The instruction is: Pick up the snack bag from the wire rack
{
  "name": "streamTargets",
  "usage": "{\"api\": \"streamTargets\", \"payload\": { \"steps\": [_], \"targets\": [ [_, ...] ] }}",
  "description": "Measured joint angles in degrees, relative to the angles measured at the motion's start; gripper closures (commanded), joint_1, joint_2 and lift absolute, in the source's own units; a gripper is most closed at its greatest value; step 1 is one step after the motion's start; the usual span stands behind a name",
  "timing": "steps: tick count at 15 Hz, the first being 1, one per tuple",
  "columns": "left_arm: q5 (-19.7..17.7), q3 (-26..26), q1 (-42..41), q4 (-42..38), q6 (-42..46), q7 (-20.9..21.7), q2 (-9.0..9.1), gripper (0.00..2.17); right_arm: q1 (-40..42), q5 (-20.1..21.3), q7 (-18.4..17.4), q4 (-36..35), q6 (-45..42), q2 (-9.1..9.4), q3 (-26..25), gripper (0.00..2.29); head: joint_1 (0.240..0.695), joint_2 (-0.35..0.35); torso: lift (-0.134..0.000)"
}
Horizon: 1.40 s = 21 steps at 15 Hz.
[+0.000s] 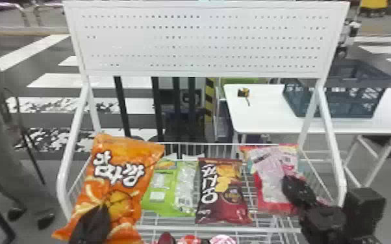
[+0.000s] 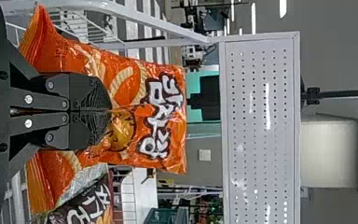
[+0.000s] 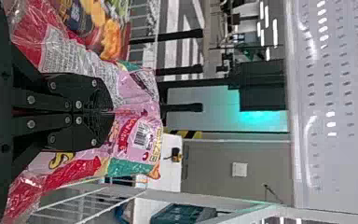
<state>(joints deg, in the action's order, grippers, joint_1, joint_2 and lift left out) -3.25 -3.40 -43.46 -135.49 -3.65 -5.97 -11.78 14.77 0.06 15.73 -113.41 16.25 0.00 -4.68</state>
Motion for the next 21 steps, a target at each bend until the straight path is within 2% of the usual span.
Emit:
{"api": "streamTargets", "payload": {
  "steps": [2, 5, 10, 14, 21],
  "targets": [
    [0.0, 0.0, -0.1, -0.1, 0.2, -0.3, -0.01, 2.02, 7.7, -3.0, 0.0, -7.2, -5.7, 0.0, 0.9, 2.13, 0.499, 0.0, 0.0],
    [0.0, 0.1, -0.3, -0.4, 0.3, -0.4, -0.08, 2.02, 17.3, -6.6, 0.3, -13.2, -14.8, 0.0, 0.6, 2.13, 0.499, 0.0, 0.0],
    [0.0, 0.2, -0.5, -0.7, 0.6, -1.1, -0.1, 2.02, 29.7, -13.3, 1.0, -19.7, -19.8, 0.0, -3.6, 2.13, 0.499, 0.0, 0.0],
    [0.0, 0.0, -0.7, -1.2, 0.7, -1.0, -0.13, 2.02, 33.0, -14.3, 0.9, -20.4, -20.1, 0.0, -5.9, 2.13, 0.499, 0.0, 0.0],
    [0.3, -0.1, -1.6, -2.1, 1.0, -1.0, -0.28, 2.02, 33.2, -13.7, 1.0, -21.2, -20.0, 0.0, -5.3, 2.13, 0.499, 0.0, 0.0]
  ]
}}
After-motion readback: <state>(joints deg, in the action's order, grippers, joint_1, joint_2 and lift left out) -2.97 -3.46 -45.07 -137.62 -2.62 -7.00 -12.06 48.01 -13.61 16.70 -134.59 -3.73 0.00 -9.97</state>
